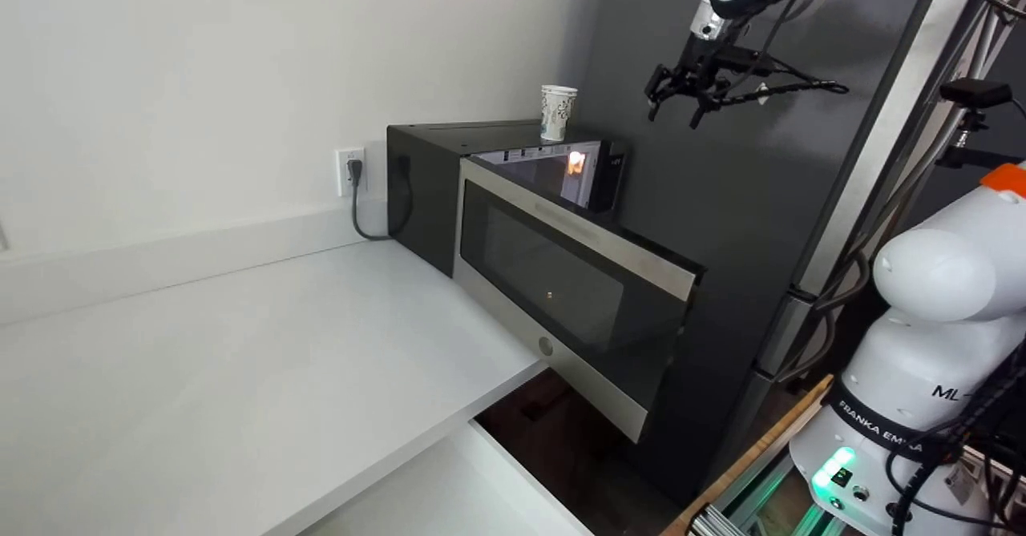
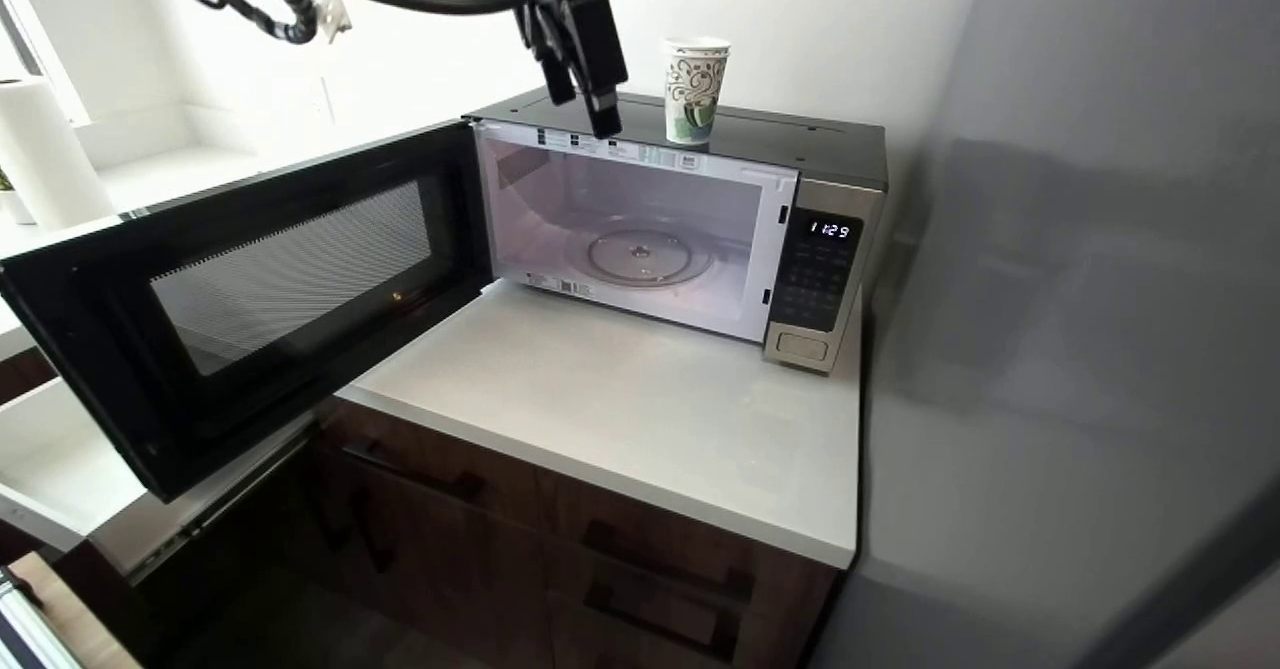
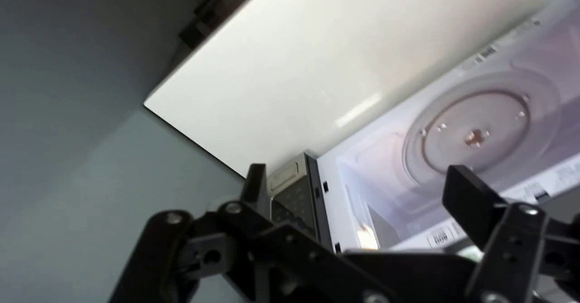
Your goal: Put the cup in the microwave
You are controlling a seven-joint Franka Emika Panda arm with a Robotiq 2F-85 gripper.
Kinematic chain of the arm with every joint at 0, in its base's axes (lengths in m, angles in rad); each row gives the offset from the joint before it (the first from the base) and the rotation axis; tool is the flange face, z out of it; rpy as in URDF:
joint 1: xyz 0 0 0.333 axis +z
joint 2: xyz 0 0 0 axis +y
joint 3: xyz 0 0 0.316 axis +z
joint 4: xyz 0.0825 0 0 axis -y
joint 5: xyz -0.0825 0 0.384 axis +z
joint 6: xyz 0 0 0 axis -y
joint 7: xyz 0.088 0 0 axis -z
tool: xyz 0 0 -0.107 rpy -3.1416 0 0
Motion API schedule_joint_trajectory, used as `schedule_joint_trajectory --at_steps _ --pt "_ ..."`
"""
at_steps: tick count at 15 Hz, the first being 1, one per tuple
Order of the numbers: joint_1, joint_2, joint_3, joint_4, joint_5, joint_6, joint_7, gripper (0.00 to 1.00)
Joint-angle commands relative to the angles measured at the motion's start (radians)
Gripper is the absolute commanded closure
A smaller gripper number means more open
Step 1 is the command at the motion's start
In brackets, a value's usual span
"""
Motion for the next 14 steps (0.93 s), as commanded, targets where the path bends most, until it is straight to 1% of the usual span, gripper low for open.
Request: schedule_joint_trajectory --at_steps 1,2,4,5,6,7,14 --pt "0.027 0.154 -0.019 0.222 0.099 -0.006 0.114 0.00" --pt "0.023 0.195 -0.021 0.288 0.110 -0.021 0.154 0.00" --pt "0.020 0.267 -0.030 0.382 0.133 -0.023 0.228 0.00" --pt "0.021 0.297 -0.035 0.417 0.138 -0.005 0.269 0.00" --pt "0.034 0.210 -0.040 0.319 0.101 -0.002 0.202 0.00" --pt "0.036 0.235 -0.046 0.347 0.102 -0.002 0.207 0.00" --pt "0.044 0.231 -0.049 0.347 0.102 -0.003 0.203 0.00"
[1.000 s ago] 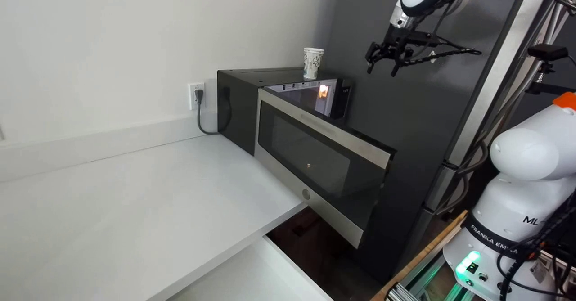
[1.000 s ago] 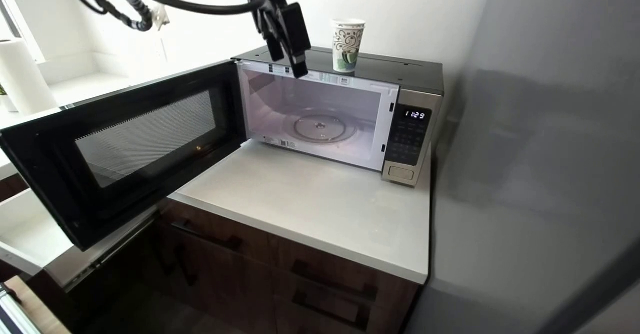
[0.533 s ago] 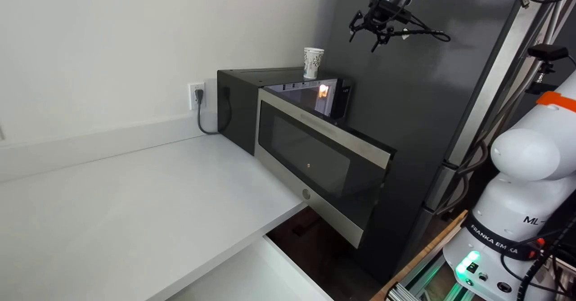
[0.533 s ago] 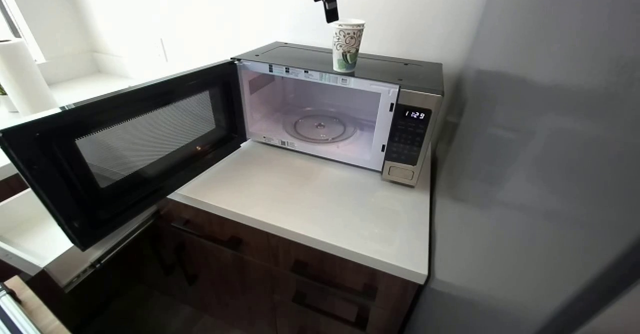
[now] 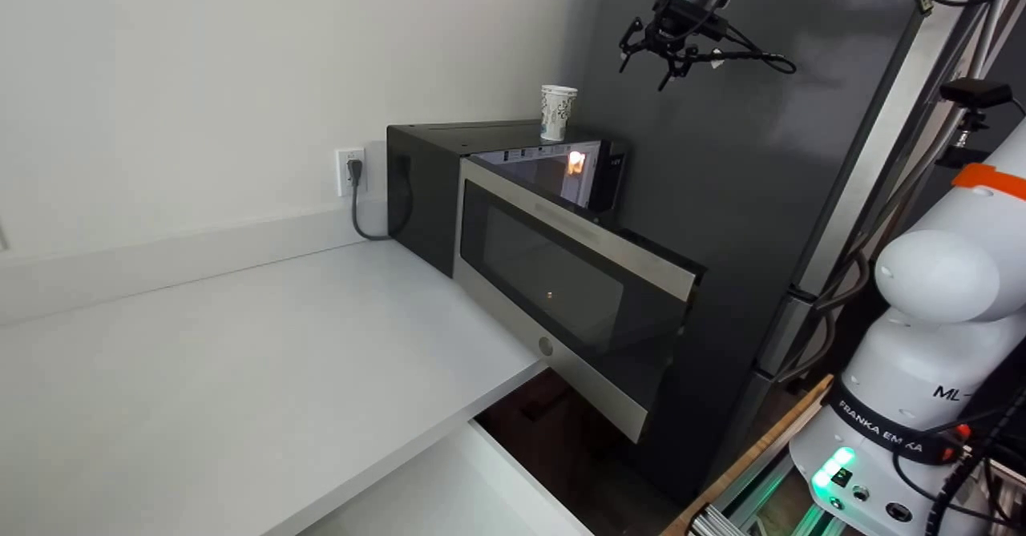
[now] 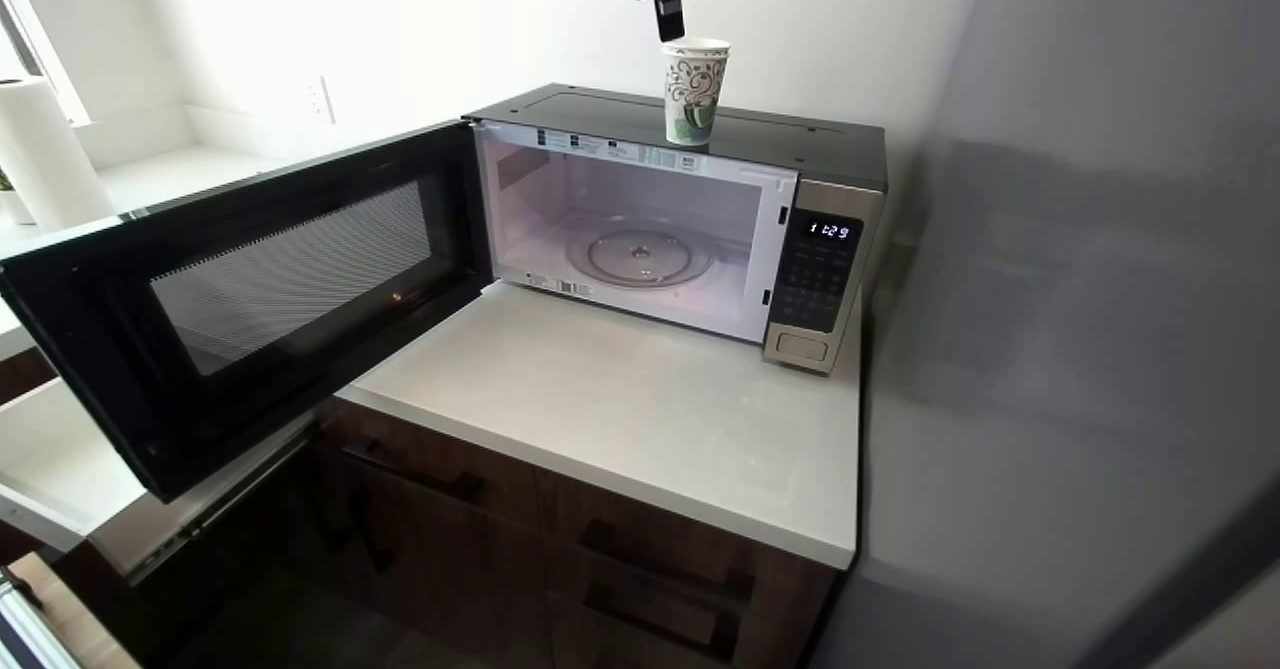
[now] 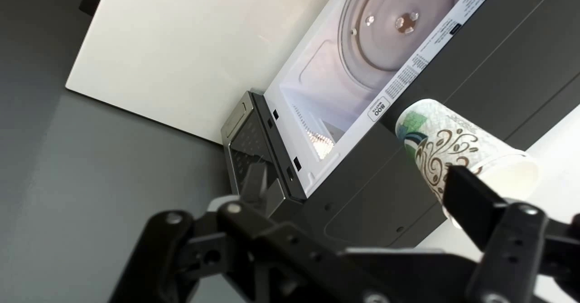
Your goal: Put the cup in the microwave
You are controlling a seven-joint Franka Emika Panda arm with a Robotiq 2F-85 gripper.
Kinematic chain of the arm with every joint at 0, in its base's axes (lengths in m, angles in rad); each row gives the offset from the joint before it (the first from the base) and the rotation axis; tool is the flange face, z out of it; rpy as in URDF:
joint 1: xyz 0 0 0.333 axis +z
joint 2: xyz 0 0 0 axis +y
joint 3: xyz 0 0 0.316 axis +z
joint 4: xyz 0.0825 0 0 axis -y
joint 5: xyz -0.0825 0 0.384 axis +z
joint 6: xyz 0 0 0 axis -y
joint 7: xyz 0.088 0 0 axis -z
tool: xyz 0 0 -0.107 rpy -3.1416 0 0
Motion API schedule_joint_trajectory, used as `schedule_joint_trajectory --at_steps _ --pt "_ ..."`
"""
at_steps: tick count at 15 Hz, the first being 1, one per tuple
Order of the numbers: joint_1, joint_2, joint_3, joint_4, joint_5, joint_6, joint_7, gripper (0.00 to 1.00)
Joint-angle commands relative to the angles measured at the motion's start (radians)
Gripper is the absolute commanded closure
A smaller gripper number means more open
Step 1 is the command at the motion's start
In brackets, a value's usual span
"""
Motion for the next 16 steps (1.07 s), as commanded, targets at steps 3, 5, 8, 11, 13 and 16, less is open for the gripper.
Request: schedule_joint_trajectory --at_steps 3,5,8,11,13,16 --pt "0.025 0.089 -0.018 0.081 -0.008 0.009 0.045 0.00" --pt "0.035 0.157 -0.019 0.149 0.000 0.012 0.065 0.00" --pt "0.058 0.263 -0.024 0.259 -0.002 0.004 0.100 0.00" --pt "0.084 0.357 -0.036 0.365 0.003 -0.014 0.132 0.00" --pt "0.098 0.412 -0.048 0.426 0.000 -0.015 0.151 0.10" --pt "0.110 0.478 -0.067 0.500 0.005 -0.019 0.163 0.24"
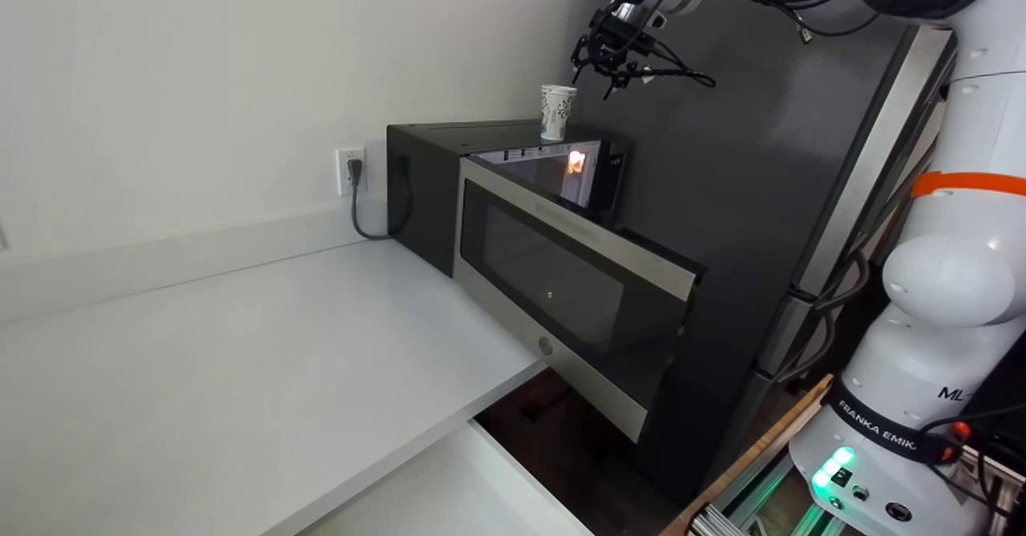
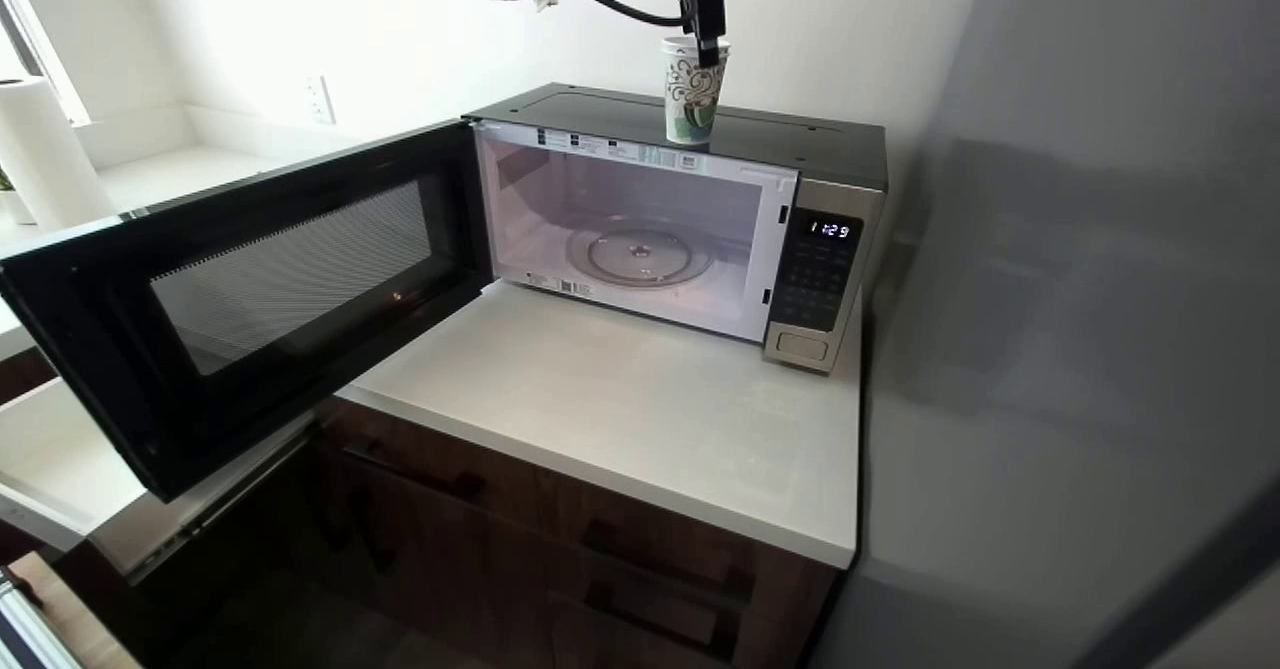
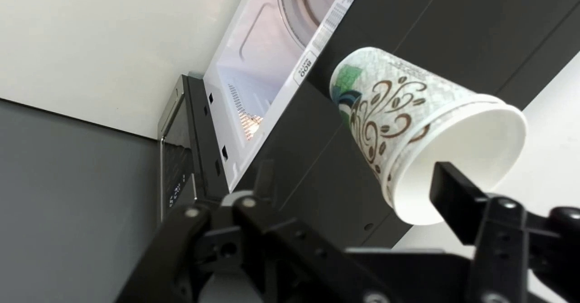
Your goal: Put the cup in the microwave
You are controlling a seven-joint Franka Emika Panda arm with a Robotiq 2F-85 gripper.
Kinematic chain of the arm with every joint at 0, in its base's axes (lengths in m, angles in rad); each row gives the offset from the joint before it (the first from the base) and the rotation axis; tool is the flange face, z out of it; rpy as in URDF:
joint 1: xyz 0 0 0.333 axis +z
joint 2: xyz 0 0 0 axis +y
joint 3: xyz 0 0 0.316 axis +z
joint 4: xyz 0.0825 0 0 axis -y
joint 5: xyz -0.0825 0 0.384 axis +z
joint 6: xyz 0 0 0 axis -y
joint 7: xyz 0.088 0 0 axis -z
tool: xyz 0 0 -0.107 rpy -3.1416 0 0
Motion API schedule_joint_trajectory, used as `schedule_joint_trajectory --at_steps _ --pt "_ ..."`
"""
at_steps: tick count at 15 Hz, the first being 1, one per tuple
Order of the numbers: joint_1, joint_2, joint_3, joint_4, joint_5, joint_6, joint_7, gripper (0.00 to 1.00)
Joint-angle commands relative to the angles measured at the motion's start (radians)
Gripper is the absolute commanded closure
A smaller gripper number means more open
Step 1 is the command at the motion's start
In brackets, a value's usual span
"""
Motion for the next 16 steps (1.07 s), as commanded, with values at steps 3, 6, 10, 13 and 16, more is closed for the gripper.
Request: schedule_joint_trajectory --at_steps 3,6,10,13,16 --pt "0.028 0.124 -0.044 0.153 0.013 -0.038 0.039 0.29" --pt "0.027 0.156 -0.051 0.187 0.025 -0.047 0.031 0.25" --pt "0.023 0.171 -0.052 0.205 0.039 -0.070 0.021 0.41" --pt "0.017 0.161 -0.053 0.197 0.054 -0.098 0.015 0.67" --pt "0.011 0.144 -0.061 0.177 0.063 -0.109 0.013 0.90"
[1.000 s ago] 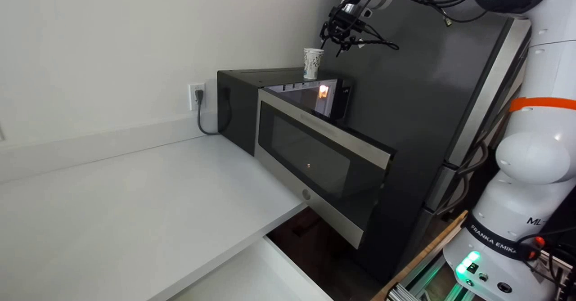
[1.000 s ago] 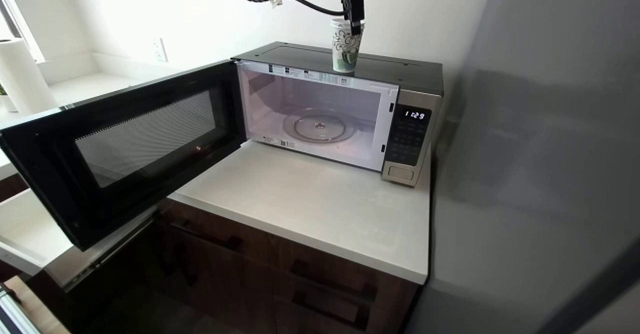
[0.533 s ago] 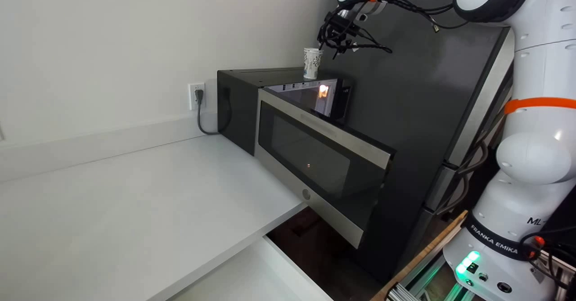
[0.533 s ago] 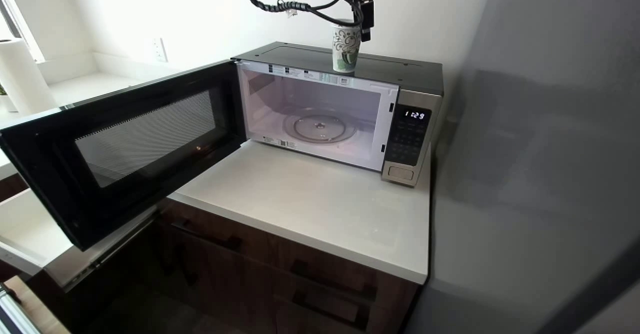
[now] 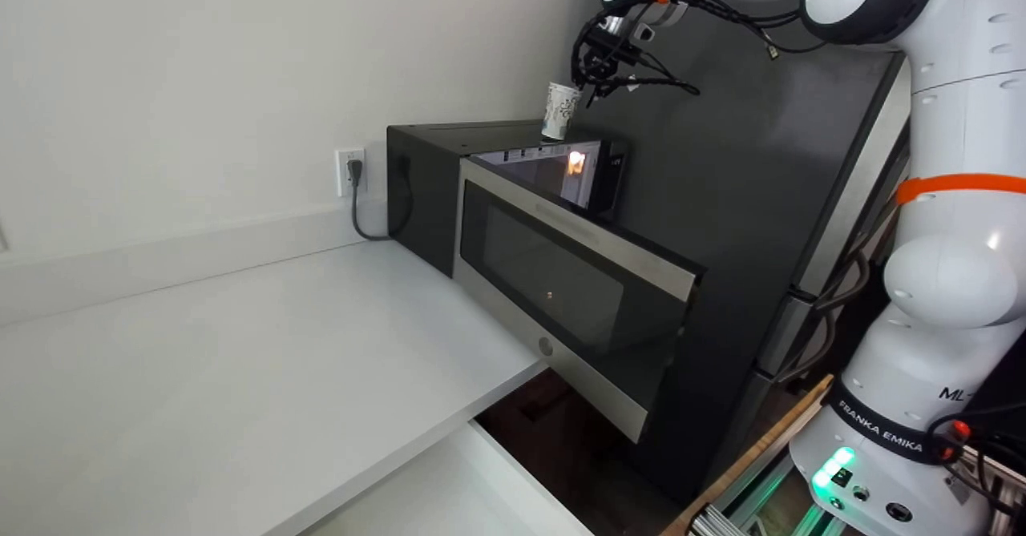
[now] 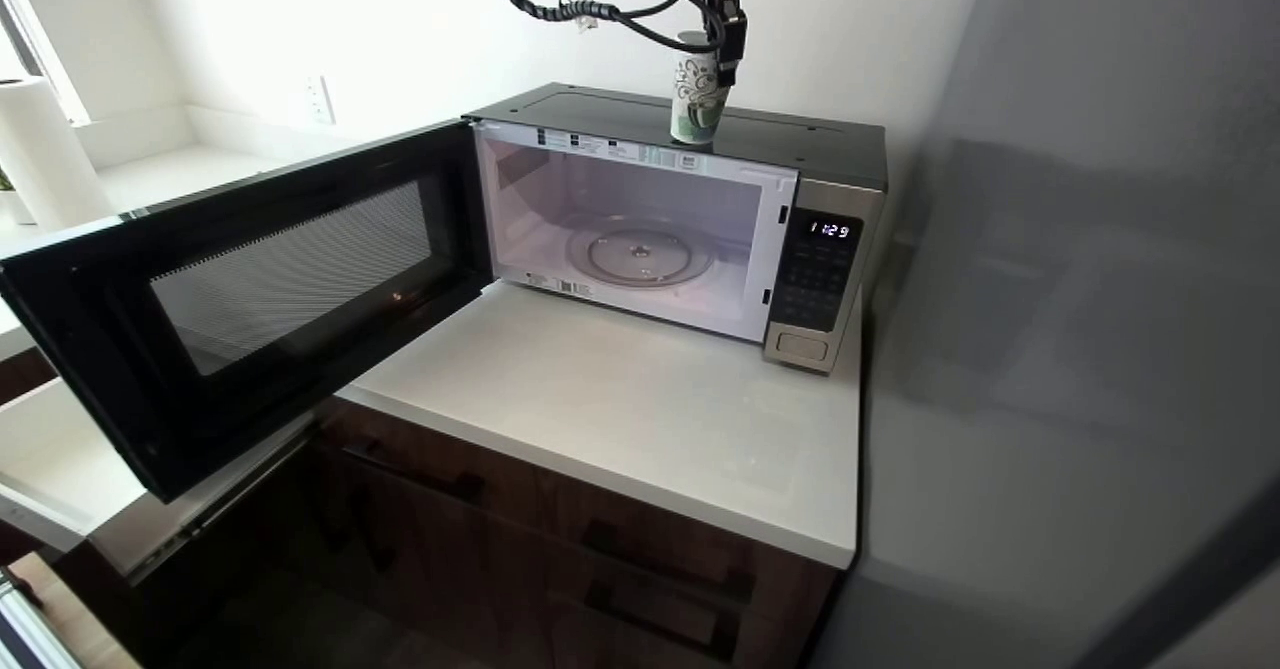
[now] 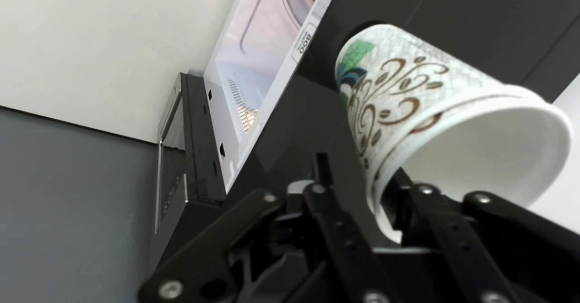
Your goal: Put the cup in the microwave
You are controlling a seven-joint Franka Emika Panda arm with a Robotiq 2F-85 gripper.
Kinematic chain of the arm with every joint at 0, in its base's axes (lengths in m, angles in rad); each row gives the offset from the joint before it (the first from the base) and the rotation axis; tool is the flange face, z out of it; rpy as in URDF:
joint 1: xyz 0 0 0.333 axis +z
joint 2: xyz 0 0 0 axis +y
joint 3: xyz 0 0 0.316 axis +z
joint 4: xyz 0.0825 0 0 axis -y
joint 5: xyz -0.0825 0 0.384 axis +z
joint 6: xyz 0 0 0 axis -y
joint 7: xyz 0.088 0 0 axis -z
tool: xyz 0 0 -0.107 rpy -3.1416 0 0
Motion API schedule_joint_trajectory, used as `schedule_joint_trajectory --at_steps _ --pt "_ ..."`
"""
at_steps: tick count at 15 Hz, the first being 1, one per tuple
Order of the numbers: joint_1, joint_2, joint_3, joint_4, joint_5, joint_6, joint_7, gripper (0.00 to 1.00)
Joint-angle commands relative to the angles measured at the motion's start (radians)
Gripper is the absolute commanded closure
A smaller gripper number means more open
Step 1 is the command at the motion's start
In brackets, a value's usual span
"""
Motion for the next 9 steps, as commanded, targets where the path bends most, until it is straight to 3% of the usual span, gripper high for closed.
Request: schedule_joint_trajectory --at_steps 1,4,9 --pt "-0.003 -0.015 -0.017 -0.006 0.038 -0.040 -0.003 0.99" --pt "-0.008 -0.060 -0.021 -0.058 0.015 -0.016 0.004 1.00" --pt "0.008 -0.260 -0.026 -0.284 -0.024 -0.005 -0.007 0.99"
